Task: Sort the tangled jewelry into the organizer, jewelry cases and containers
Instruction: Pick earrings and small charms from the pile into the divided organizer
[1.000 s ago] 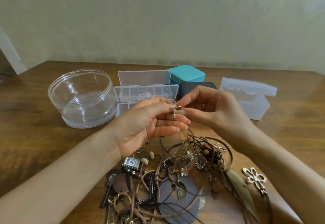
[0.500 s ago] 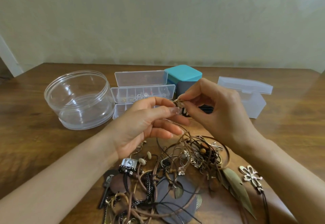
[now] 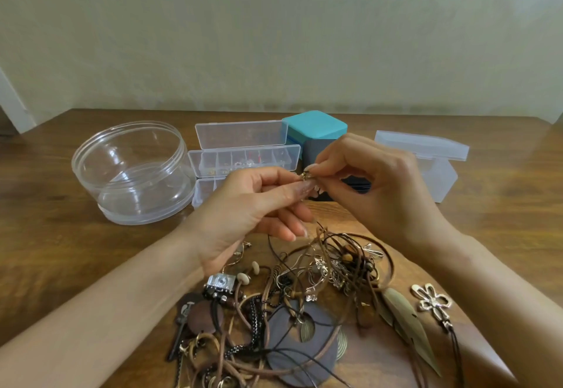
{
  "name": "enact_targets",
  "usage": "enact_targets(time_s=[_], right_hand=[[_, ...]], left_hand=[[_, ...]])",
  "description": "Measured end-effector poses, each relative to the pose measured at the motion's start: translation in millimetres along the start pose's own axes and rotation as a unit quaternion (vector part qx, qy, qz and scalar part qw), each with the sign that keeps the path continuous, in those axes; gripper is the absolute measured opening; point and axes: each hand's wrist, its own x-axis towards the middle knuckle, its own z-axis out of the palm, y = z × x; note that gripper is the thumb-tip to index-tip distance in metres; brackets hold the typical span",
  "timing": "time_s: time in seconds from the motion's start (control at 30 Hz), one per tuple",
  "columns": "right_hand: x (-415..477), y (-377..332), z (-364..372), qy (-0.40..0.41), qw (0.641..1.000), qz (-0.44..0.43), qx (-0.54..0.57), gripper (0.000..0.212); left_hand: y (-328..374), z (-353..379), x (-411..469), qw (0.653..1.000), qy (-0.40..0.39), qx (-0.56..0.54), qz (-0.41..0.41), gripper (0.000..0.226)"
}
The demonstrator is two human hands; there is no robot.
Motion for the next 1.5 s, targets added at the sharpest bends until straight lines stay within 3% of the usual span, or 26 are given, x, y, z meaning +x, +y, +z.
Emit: enact_targets(time_s=[0.13,0.27,0.73,1.03,1.27,1.5], right_hand=[[1,1,-2,-0.021,0.999,-0.037,-0.029,0.004],[-1,3,1,-0.016,1.0,-0.012,0.0,0.004],[-6,-1,14,0.001,0.997,0.061,0.042,0.006],[-2,0,3,0.044,0.996,0.081,0.013,0.01],[0,0,-2,0.052,0.984,0.139,0.102,0.007],[0,-6,-2,0.022,0.983,0.135,0.123,0.006]], left_hand=[[-3,0,0,0.999,0.023,0.041,0.018,0.019],[-4,1,0,0.996,0.033,0.071,0.035,0.003],[-6,-3,2,0.991,-0.019,0.127,0.048,0.01],[-3,-4,3,0.997,-0.027,0.066,0.029,0.026],[0,-8,6,0.996,-0.051,-0.064,-0.02,0.025],[1,-6,4,0.999,-0.012,-0.009,0.032,0.03]])
